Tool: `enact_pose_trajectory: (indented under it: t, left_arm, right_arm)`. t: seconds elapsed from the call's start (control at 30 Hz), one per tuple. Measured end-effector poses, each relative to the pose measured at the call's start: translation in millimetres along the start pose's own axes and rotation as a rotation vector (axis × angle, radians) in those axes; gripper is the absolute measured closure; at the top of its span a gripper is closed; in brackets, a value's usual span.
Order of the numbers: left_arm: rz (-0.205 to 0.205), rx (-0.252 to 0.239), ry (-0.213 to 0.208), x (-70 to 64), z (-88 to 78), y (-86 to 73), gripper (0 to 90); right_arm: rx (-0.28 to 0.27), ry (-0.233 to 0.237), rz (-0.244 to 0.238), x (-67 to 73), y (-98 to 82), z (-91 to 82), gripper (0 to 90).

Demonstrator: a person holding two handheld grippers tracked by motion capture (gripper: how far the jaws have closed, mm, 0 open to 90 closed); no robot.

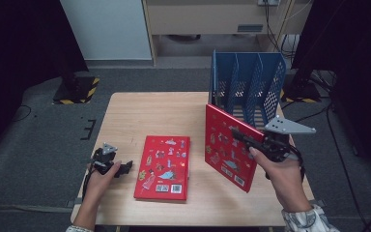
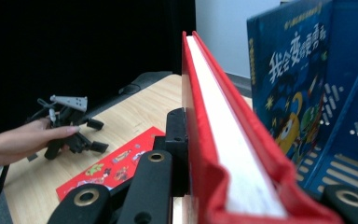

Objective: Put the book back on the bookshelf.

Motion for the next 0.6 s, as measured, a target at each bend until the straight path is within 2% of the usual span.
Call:
enact_pose_trajectory:
  t: [0.27,0.6]
  left_arm:
    - [-0.005,-0.004,0.001,-0.3,0.2,0.2,0.0]
    - [-0.002,-0.004,0.002,-0.1,0.1,0.2,0.0]
  right_arm:
    - [-0.006,-0.031,-0.005,-5.3,28.5,-6.4,79.2]
    - [-0.053,-0.066,-0.004,-14.9,61.2,-19.0,79.2]
Point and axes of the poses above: each handheld gripper's, and its own axes: z roughly forward along the jaws, y roughly out of its top, x roughly to its left, the point moved 7 cm from there along z, roughly forward along the jaws, and after that the axes turned 1 degree about z, right-handed, at the moved point
